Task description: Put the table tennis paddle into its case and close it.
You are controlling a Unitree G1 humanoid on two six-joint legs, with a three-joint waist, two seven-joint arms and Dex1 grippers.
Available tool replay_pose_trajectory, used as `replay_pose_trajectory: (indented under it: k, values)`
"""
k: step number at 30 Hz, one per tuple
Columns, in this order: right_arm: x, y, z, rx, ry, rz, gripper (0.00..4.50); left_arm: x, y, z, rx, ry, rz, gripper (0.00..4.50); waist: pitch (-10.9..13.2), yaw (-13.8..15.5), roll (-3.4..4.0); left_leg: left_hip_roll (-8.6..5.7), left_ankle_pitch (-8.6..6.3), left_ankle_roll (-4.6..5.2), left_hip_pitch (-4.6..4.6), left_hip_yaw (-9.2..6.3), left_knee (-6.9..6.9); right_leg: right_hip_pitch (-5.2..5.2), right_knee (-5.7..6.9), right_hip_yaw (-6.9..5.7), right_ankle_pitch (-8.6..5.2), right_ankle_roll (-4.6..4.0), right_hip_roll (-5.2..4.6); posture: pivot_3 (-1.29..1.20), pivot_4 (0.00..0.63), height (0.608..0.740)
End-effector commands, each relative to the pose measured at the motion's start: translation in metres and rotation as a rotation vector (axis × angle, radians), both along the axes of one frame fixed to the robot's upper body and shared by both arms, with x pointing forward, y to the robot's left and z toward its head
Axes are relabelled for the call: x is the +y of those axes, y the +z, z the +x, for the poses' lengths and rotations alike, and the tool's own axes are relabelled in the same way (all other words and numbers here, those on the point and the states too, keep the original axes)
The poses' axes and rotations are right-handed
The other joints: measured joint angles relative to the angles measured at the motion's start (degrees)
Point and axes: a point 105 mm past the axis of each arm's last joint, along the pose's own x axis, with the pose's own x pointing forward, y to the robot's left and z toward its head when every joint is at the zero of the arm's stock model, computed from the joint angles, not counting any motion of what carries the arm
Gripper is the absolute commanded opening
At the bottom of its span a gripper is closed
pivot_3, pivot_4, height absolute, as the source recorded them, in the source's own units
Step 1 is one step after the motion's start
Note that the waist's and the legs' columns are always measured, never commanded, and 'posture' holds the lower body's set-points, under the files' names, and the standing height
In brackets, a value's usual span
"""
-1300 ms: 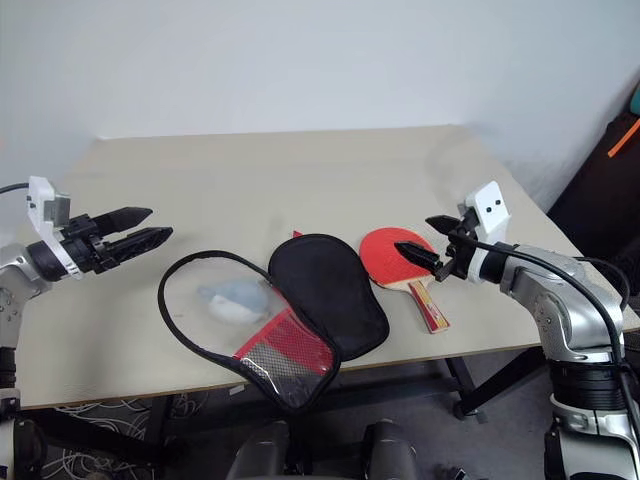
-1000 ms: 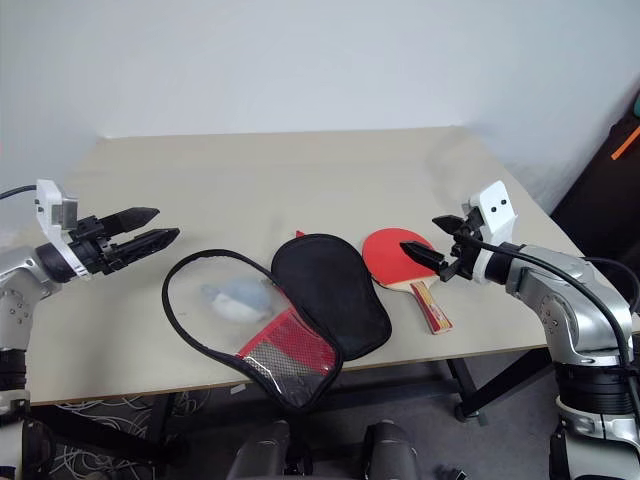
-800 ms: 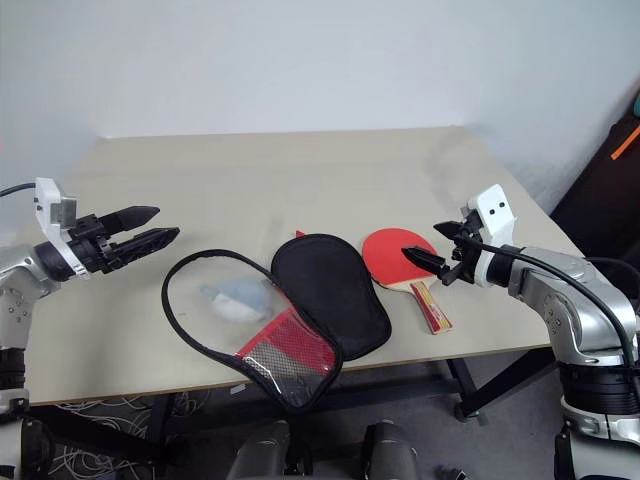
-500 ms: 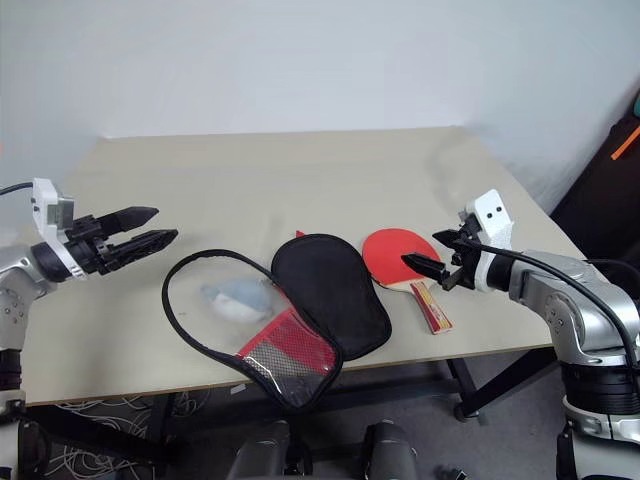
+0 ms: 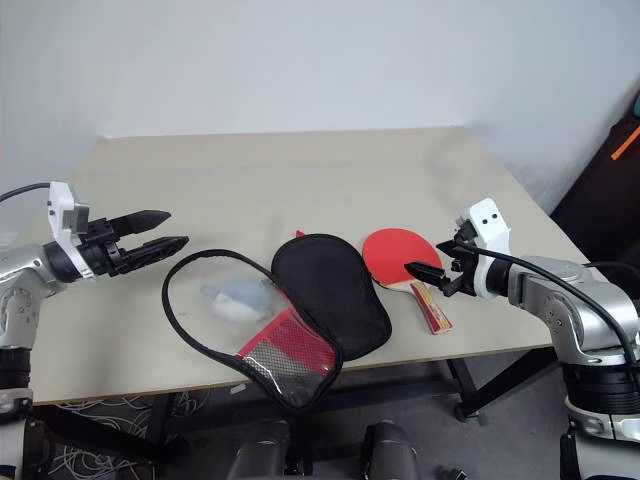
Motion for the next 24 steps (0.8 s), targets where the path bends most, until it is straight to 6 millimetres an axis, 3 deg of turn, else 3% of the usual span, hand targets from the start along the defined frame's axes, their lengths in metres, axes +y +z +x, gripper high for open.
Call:
replay_pose_trajectory:
  k: [1, 13, 19, 22, 24]
  values:
    - [0.001, 0.005, 0.003, -0.025, -0.03, -0.036, 4.49, -0.007, 0.016, -0.001, -0.072, -0.034, 0.034, 3.77, 0.0, -0.01, 0.0, 0.0, 0.0, 0.0, 0.0, 0.0, 0.01, 0.0, 0.0, 0.0, 0.0, 0.0, 0.0, 0.0, 0.0, 0.654]
    - [-0.005, -0.049, -0.005, 0.096, -0.193, -0.093, 4.49, -0.014, 0.025, 0.005, -0.113, -0.082, 0.058, 3.77, -0.03, 0.26, -0.05, 0.01, 0.0, 0.0, -0.01, 0.0, 0.05, 0.06, 0.02, -0.04, 0.01, 0.01, 0.02, 0.0, 0.0, 0.654]
    - [-0.01, -0.061, -0.008, 0.124, -0.254, -0.085, 4.49, -0.016, 0.026, 0.007, -0.119, -0.095, 0.063, 3.77, -0.03, 0.26, -0.05, 0.01, 0.0, 0.0, -0.01, 0.01, 0.06, 0.08, 0.04, -0.04, 0.01, 0.01, 0.05, 0.0, 0.0, 0.654]
    - [-0.011, -0.066, -0.009, 0.137, -0.285, -0.086, 3.95, -0.016, 0.027, 0.009, -0.123, -0.1, 0.064, 3.77, -0.03, 0.28, -0.05, 0.01, 0.0, 0.0, 0.0, 0.0, 0.07, 0.1, 0.04, -0.05, 0.01, 0.01, 0.06, 0.0, 0.0, 0.654]
    - [-0.013, -0.067, -0.008, 0.139, -0.3, -0.085, 3.31, -0.017, 0.027, 0.01, -0.125, -0.102, 0.065, 3.77, -0.03, 0.29, -0.06, 0.01, 0.0, 0.0, 0.0, 0.0, 0.07, 0.1, 0.04, -0.05, 0.01, 0.01, 0.07, 0.0, 0.0, 0.654]
